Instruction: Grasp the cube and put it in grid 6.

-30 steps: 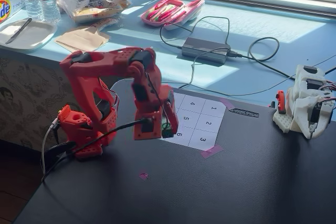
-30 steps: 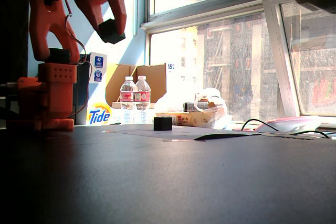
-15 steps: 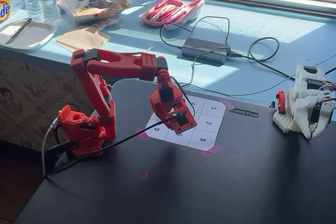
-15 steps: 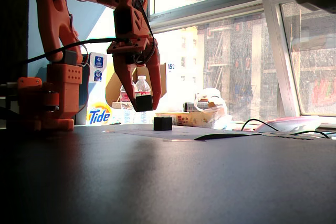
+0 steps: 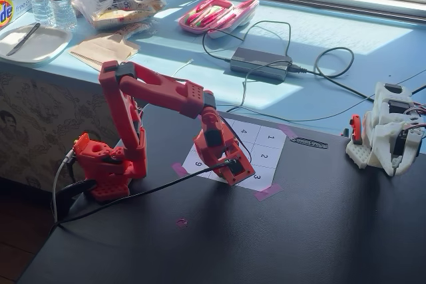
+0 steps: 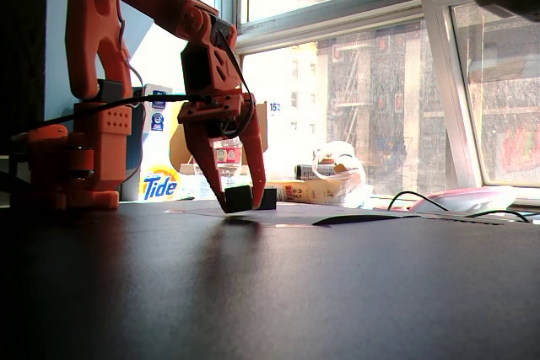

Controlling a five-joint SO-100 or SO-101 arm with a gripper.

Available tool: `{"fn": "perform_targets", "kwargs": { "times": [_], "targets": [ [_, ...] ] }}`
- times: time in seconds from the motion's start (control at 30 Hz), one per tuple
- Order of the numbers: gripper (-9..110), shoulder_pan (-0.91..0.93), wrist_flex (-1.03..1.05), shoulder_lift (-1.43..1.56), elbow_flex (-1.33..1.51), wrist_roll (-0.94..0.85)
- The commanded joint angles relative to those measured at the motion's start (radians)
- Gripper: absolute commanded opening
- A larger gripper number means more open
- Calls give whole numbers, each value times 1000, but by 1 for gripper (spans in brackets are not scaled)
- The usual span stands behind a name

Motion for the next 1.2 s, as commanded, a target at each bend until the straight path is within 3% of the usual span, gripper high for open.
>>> {"fn": "perform_targets", "kwargs": {
  "times": [0.0,0.2,0.37,0.57,0.67,0.9,1.0,1.13,1.17],
  "targets": [
    [20,-9,-18,-8,-46,-12],
    [49,0,-5,5,-55,-12],
    [50,-12,15,166,-114,-11],
    [45,172,17,735,-107,2],
    [44,298,176,922,-52,6],
    [23,341,333,1463,558,6],
    [18,353,400,1483,661,29],
    [0,354,428,1483,778,54],
    [0,354,446,1483,792,67]
  ]
}}
